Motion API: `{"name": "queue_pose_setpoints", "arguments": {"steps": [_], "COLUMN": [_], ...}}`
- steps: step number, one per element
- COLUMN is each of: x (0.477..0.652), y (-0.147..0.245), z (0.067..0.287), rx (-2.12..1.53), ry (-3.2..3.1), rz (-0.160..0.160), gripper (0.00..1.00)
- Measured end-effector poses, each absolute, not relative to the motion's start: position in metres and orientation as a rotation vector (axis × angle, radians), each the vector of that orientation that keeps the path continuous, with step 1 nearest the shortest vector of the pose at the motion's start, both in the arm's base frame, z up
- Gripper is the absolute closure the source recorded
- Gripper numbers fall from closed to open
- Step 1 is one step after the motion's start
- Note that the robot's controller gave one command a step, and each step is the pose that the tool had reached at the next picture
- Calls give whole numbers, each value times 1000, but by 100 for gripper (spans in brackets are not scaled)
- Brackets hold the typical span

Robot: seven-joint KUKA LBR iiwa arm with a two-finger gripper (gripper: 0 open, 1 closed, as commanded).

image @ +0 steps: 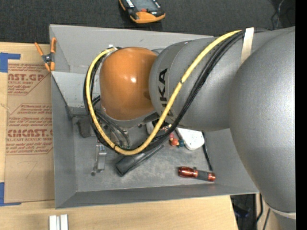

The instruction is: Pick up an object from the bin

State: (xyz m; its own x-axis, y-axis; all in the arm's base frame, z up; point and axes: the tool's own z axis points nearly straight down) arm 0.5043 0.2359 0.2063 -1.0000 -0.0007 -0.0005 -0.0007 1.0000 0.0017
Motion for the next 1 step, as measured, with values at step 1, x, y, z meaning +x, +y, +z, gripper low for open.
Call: {"name": "queue_pose_setpoints", "arguments": {"steps": [1], "x": [504], "y": [236], "z": [206], "rx": [-1], "ry": [3141], "rz": [3], "gripper": [0]}}
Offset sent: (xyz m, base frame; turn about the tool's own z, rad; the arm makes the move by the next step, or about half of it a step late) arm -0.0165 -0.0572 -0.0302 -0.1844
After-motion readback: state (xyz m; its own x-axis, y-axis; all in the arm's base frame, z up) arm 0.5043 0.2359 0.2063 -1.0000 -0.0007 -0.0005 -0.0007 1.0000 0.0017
